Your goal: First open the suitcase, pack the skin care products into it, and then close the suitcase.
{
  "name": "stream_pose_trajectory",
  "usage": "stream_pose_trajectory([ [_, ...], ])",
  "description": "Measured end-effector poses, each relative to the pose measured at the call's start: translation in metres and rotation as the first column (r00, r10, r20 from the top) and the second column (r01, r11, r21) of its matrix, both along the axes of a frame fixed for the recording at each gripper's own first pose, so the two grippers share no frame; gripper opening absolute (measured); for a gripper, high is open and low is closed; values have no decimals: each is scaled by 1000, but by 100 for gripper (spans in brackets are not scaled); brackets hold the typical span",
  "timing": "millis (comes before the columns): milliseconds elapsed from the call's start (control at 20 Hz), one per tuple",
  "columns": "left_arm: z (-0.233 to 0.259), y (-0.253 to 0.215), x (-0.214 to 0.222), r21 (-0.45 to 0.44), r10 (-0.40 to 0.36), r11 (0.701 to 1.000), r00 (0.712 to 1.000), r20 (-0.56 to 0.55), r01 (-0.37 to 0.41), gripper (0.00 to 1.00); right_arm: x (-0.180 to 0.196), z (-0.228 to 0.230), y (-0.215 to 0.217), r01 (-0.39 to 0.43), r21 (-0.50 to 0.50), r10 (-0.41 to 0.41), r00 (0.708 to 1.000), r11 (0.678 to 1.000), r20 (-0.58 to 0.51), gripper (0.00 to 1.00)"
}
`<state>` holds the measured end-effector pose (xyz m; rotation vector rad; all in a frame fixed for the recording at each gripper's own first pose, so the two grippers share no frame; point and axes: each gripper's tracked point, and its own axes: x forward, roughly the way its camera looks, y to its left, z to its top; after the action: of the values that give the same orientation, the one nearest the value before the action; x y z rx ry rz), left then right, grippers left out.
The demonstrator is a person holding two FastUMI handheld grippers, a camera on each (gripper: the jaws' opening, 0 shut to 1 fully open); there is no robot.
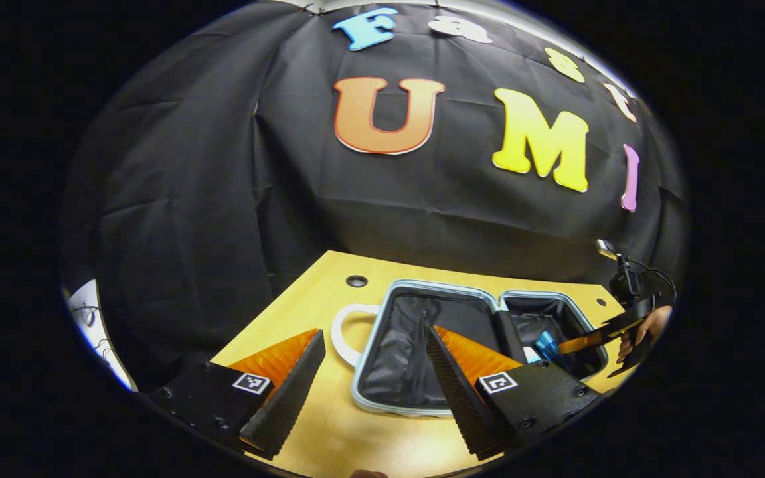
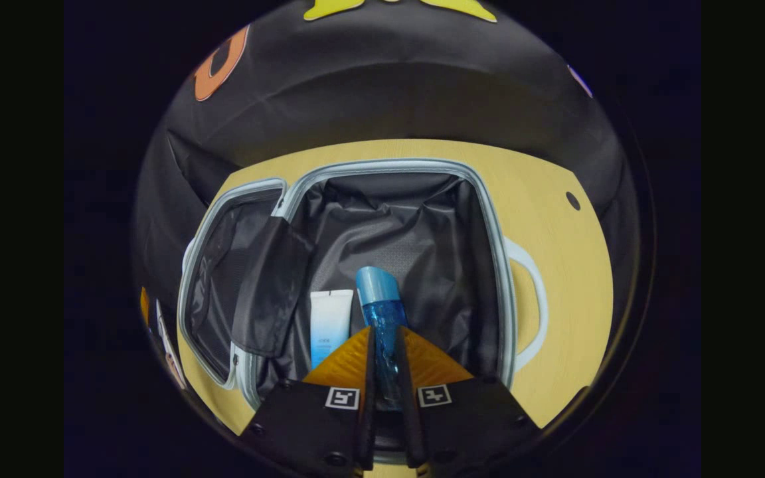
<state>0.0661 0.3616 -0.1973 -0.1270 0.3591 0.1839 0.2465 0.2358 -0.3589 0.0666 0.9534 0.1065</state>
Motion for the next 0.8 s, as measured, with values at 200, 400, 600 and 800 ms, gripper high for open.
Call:
stream_pose_trajectory([
  [200,-41,37,24,-150,32,988,998,-62,-41,98,-20,19,-3,8,32,-9,1000,999,7,17],
  [400,-88,50,42,-339,26,938,989,-144,-74,97,-48,75,-15,-31,54,24,992,998,126,25],
  [600,-121,43,50,-536,13,837,983,-181,-109,96,-89,131,-42,-38,47,26,973,998,228,64],
  [800,-129,42,57,-631,19,765,985,-173,-125,91,-131,170,-66,7,32,-16,955,999,297,72],
])
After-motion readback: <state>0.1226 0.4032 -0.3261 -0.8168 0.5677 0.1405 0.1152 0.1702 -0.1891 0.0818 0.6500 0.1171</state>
